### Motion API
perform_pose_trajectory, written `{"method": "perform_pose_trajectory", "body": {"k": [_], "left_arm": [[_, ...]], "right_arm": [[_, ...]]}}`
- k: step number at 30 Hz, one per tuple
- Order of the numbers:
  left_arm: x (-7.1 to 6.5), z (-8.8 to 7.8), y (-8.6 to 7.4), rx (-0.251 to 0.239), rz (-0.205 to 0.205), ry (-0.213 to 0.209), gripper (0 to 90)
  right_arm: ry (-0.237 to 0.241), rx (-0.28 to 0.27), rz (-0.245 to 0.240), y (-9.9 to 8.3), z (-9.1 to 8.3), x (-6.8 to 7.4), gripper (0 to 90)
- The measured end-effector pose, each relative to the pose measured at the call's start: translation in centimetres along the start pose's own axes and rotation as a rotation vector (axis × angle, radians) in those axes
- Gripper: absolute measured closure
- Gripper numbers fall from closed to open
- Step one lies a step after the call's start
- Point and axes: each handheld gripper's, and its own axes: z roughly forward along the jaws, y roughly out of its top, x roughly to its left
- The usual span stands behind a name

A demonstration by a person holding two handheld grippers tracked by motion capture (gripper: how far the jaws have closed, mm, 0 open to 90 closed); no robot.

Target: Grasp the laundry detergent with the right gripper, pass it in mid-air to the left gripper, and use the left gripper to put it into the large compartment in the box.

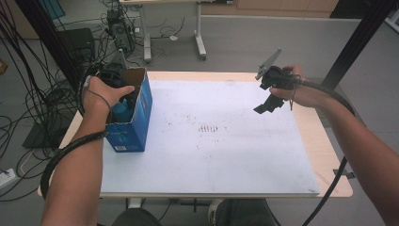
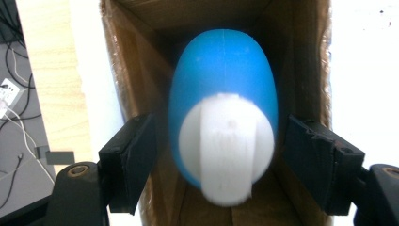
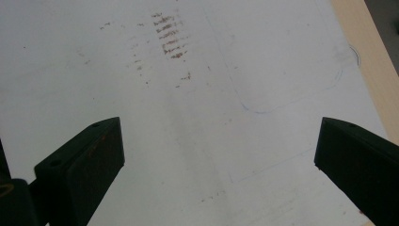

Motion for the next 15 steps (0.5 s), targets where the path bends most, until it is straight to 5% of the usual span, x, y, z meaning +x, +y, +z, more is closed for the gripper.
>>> {"method": "perform_pose_trajectory", "body": {"k": [15], "left_arm": [[-1.9,-5.0,-1.1,-0.091,0.092,-0.013,21.9]], "right_arm": [[-0.005,-0.002,0.015,0.4,-0.2,-0.9,1.9]]}}
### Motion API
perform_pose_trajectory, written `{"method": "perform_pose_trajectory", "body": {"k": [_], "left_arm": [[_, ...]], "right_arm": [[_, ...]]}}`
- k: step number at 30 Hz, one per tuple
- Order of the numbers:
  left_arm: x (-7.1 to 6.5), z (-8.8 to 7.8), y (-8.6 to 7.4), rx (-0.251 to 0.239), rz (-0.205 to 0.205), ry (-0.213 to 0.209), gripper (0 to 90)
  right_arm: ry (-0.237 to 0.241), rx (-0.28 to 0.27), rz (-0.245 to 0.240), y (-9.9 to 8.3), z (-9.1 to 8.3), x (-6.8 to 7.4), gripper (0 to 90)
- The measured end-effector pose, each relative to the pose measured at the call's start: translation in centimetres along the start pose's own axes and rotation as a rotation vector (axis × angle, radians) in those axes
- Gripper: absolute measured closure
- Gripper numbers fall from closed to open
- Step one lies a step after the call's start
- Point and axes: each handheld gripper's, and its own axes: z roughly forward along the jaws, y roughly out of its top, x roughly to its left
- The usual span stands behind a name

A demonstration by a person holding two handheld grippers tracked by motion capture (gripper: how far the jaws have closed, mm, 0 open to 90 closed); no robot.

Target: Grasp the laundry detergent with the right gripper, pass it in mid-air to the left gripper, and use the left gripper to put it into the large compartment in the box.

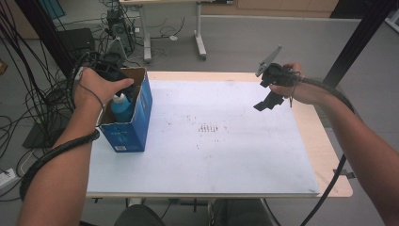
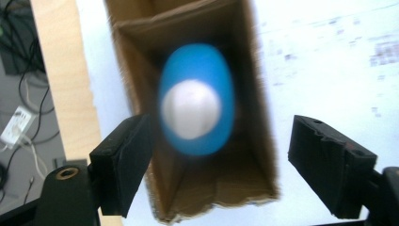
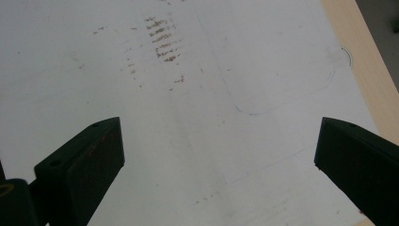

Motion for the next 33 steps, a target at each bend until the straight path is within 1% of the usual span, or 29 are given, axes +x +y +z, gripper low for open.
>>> {"method": "perform_pose_trajectory", "body": {"k": [3,4,5,6,9,12,14,16,18,21,23,25,30,33], "left_arm": [[-1.3,-0.7,0.4,-0.026,0.034,-0.022,20.8],[-1.8,-0.9,0.5,-0.034,0.045,-0.026,20.6],[-2.5,-0.9,0.7,-0.038,0.064,-0.030,20.3],[-3.0,-1.0,0.8,-0.045,0.074,-0.035,19.7],[-4.6,-1.0,1.1,-0.053,0.124,-0.058,19.0],[-6.0,-0.9,1.3,-0.060,0.157,-0.079,18.1],[-6.9,-0.8,1.5,-0.064,0.179,-0.090,17.3],[-7.6,-0.7,1.6,-0.071,0.185,-0.107,16.5],[-8.3,-0.6,1.6,-0.075,0.201,-0.123,15.8],[-9.2,-0.4,1.6,-0.072,0.216,-0.142,15.6],[-9.8,-0.4,1.6,-0.075,0.225,-0.148,15.1],[-10.3,-0.4,1.5,-0.083,0.236,-0.152,15.1],[-11.2,-0.5,1.3,-0.091,0.244,-0.161,15.1],[-11.6,-0.5,1.3,-0.090,0.254,-0.175,15.0]], "right_arm": [[-0.003,0.004,0.004,0.1,0.0,-0.5,2.0],[-0.004,0.006,0.007,0.2,0.0,-0.7,1.9],[-0.005,0.006,0.012,0.2,0.1,-0.9,1.9],[-0.004,0.010,0.016,0.2,0.2,-1.1,2.0],[-0.003,0.022,0.018,0.2,0.6,-1.6,1.9],[-0.009,0.037,0.020,0.3,0.8,-2.1,2.0],[-0.008,0.033,0.033,0.3,1.0,-2.5,2.0],[-0.011,0.039,0.039,0.3,1.2,-2.9,2.0],[-0.012,0.044,0.050,0.3,1.3,-3.2,2.0],[-0.017,0.054,0.071,0.3,1.5,-3.8,2.0],[-0.019,0.056,0.092,0.3,1.5,-4.1,2.1],[-0.025,0.065,0.098,0.4,1.5,-4.3,2.2],[-0.030,0.085,0.119,0.6,1.6,-4.6,2.3],[-0.029,0.092,0.119,0.8,1.7,-4.6,2.3]]}}
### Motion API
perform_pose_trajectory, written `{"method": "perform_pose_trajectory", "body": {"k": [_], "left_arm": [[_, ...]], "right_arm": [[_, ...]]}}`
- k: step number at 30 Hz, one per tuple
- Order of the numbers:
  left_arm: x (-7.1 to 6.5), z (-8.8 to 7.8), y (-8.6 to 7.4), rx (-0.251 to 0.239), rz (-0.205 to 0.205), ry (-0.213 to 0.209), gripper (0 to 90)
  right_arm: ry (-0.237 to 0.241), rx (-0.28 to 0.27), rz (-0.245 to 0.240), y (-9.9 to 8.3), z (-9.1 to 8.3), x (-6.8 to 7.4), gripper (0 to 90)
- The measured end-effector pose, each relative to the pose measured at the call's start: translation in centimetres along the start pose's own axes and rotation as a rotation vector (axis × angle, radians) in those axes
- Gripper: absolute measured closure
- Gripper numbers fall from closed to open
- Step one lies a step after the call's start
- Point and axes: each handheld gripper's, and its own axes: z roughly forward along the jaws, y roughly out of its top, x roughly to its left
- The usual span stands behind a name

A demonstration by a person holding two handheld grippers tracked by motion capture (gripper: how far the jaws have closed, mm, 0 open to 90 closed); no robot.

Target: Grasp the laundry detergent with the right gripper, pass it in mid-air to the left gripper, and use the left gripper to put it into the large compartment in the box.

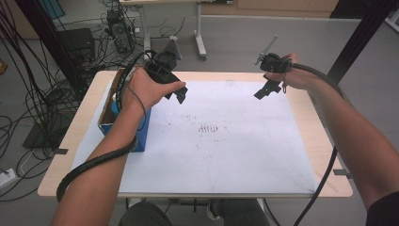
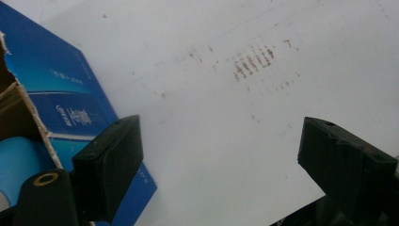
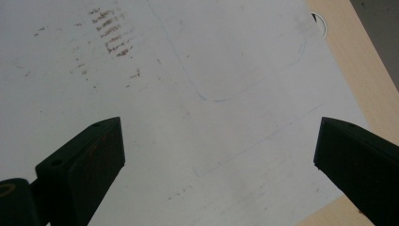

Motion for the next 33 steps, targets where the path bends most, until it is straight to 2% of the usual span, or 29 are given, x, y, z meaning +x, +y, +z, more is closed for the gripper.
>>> {"method": "perform_pose_trajectory", "body": {"k": [14,33], "left_arm": [[-0.84,0.33,-0.15,0.003,0.015,-0.018,14.6],[-0.72,0.60,-0.12,0.007,0.009,-0.033,14.0]], "right_arm": [[0.003,0.000,-0.012,0.79,-0.27,0.64,2.3],[0.000,-0.003,-0.008,0.09,-0.33,0.51,2.2]]}}
